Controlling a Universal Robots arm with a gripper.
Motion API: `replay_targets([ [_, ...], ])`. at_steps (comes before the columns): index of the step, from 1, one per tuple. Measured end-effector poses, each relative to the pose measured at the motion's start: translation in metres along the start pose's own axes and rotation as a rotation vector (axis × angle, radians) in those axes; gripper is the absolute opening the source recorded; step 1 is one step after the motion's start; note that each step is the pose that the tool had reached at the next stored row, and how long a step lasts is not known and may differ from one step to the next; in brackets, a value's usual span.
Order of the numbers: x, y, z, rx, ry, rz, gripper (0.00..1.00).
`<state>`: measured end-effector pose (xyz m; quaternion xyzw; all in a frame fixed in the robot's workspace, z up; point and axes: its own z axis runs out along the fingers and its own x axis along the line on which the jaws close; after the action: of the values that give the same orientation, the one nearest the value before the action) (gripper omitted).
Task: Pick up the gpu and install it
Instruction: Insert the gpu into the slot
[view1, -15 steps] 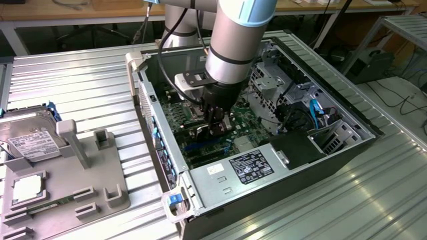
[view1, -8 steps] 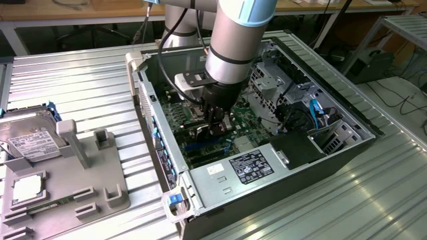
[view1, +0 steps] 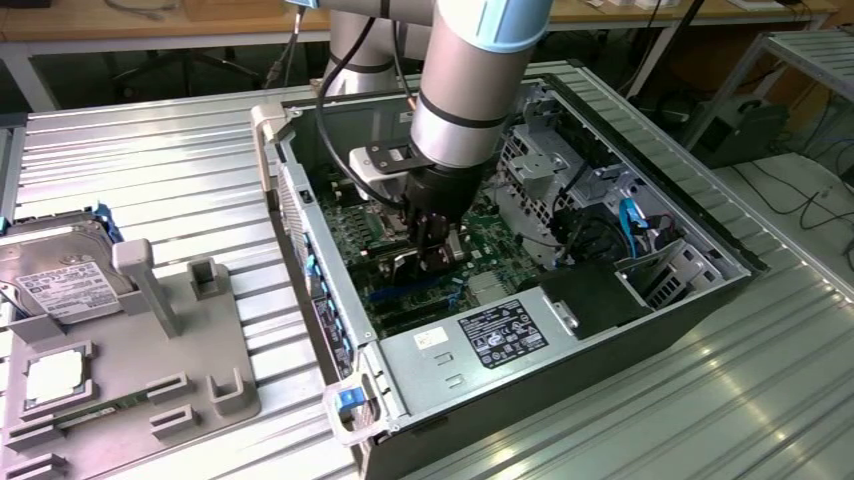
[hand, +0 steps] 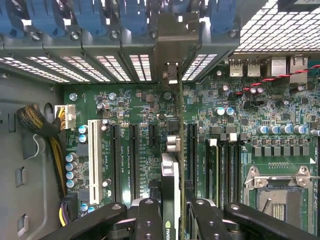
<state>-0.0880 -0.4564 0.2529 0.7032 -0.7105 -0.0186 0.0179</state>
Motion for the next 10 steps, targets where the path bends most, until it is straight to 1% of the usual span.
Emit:
replay_targets([
  [7,-0.0001,0.0000,0.0013,-0.0003,-0.0002,-0.002,0.27],
  [10,-0.0001,-0.0001,0.0028,-0.0017,0.0001,-0.003,0.27],
])
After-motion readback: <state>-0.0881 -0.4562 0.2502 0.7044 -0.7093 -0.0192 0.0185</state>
